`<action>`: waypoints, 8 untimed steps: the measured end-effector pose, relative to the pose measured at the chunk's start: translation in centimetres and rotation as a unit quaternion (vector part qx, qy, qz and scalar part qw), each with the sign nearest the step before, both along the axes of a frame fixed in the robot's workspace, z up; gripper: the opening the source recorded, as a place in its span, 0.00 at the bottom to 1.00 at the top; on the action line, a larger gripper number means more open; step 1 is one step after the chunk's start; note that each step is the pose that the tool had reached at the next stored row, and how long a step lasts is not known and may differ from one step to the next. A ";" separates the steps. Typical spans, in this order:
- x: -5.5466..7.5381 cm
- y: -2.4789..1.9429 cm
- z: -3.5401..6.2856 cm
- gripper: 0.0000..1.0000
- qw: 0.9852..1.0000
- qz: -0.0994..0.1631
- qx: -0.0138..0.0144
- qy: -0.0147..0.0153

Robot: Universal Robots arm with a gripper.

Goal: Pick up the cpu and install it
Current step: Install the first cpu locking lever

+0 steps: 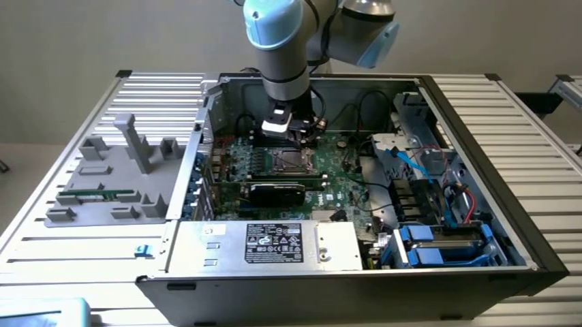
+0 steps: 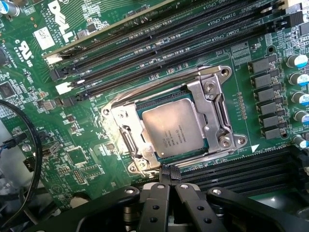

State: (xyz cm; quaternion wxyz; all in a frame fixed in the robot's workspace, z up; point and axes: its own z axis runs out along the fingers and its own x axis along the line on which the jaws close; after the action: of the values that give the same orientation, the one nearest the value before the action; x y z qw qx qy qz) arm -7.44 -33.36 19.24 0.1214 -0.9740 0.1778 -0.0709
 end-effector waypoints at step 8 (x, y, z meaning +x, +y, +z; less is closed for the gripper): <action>0.0 -0.01 -0.09 0.11 1.000 0.000 0.002 0.000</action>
State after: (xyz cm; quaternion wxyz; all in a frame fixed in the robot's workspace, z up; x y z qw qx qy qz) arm -7.44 -33.37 19.14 0.1238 -0.9737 0.1780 -0.0704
